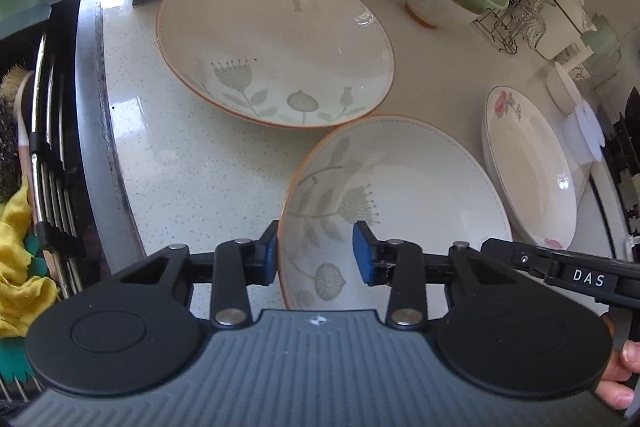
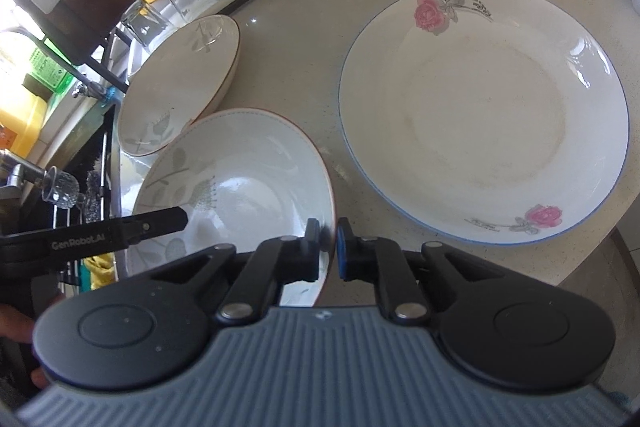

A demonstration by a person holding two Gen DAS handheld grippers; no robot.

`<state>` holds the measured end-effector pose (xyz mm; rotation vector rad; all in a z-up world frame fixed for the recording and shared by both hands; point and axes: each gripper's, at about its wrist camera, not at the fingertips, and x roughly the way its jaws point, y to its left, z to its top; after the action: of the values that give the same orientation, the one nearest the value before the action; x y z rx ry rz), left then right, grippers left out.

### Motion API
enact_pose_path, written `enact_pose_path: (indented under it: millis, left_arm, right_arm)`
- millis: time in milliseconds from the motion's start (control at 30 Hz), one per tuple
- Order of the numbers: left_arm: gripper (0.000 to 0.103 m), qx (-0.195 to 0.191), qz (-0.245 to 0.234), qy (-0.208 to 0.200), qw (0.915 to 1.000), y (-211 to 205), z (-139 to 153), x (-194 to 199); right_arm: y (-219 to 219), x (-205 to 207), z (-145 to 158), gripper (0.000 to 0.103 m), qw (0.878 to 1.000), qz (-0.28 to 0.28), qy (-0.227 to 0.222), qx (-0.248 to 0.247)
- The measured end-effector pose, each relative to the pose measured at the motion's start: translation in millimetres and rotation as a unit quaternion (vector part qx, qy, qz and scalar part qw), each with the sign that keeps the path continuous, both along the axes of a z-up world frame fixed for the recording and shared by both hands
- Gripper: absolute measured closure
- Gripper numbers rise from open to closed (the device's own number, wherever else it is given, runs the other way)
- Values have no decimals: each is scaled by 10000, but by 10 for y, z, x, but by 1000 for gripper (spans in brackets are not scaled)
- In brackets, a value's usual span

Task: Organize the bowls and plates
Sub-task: 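Close the left gripper on the plate rim while the right gripper grips it too, then lift the leaf-pattern plate with both grippers and carry it over the rose plate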

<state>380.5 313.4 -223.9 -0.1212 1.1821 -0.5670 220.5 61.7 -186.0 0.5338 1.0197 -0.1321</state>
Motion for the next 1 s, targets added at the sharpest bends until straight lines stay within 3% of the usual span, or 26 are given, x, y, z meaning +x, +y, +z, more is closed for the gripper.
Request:
enact_pose_path:
  millis: [133,300,567,800,1000]
  left_arm:
    - [60,-491,117,463,9977,78,-36,73]
    - [60,-577,36,599,9965,53,74,54]
    - [59,-1145,112,975,9886,3,276,146]
    - [59,-1440,-135,980,9846,-368,469,227]
    - [59,-1624,-235,1204,9791,-783,453,291]
  right_arm:
    - [-69,-8,7,92,10000,20,40,79]
    - [-179,-28,131,92,9996,33,-34,279]
    - [-391,-87,400,92,9989,47,-244,395]
    - [-755,-163,540,92,9981,-271,-423,370]
    - [-1163,-237,583,92,9963,-572,-551,327]
